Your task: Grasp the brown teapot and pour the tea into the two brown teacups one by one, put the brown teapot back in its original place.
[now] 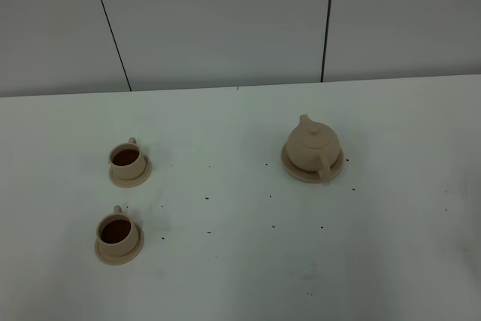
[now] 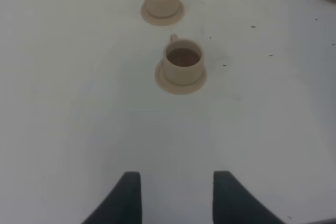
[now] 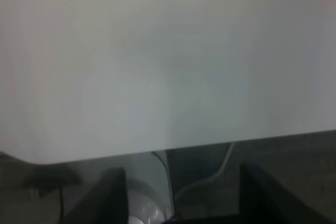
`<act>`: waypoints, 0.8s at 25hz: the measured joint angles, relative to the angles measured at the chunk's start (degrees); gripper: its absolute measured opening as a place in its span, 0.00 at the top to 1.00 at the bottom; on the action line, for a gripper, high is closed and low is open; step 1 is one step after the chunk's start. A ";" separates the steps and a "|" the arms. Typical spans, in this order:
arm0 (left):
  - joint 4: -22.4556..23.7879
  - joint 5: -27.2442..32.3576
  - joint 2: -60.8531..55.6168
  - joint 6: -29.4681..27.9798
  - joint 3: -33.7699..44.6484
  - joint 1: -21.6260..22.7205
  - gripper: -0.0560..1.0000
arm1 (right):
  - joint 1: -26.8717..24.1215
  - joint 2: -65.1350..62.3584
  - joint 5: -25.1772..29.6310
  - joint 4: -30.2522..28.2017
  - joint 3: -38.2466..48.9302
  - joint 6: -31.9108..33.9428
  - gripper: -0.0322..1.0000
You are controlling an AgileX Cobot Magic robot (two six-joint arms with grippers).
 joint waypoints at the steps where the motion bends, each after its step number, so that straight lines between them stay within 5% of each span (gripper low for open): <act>1: 0.00 0.00 0.00 0.00 0.00 0.00 0.58 | -0.06 -2.35 -0.17 0.00 1.12 -0.05 0.53; 20: 0.00 0.00 0.00 0.00 0.00 0.00 0.58 | -0.17 -32.02 -4.06 2.04 8.87 -2.39 0.53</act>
